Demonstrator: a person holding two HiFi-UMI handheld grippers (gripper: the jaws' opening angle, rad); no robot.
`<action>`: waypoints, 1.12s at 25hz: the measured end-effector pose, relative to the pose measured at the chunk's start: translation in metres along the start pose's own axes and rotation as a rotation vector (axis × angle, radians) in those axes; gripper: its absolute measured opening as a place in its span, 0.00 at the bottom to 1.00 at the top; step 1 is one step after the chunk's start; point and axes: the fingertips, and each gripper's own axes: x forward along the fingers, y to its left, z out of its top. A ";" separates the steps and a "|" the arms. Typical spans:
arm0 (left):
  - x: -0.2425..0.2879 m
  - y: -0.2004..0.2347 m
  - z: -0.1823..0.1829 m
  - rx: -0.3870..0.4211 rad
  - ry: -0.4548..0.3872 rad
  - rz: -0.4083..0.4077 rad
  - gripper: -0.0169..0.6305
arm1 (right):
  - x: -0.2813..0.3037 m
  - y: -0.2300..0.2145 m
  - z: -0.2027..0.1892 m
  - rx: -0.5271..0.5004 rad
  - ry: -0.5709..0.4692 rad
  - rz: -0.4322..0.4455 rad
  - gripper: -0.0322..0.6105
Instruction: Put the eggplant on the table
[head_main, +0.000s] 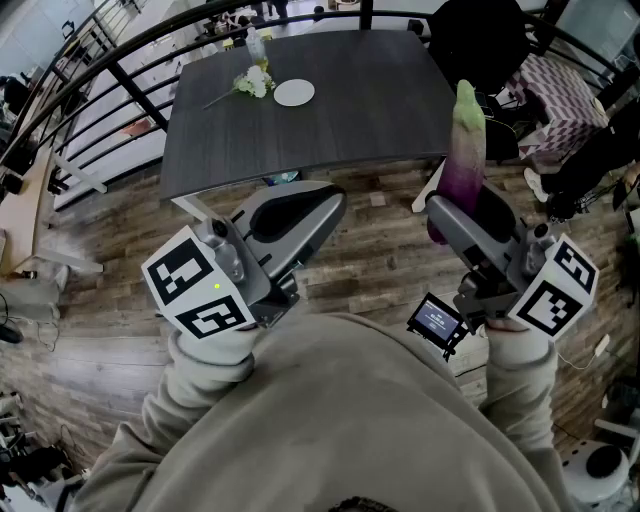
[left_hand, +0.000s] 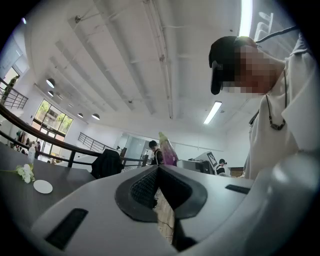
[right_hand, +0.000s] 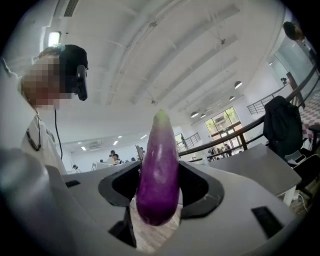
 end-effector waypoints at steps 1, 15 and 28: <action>-0.001 0.000 0.001 0.000 0.000 0.000 0.04 | 0.000 0.001 0.000 0.002 0.001 -0.001 0.42; 0.002 -0.005 -0.005 0.000 0.012 -0.006 0.04 | -0.003 0.000 -0.011 0.014 0.025 0.004 0.42; 0.018 -0.029 -0.022 -0.009 0.071 0.009 0.04 | -0.036 -0.013 -0.010 0.083 -0.024 0.033 0.42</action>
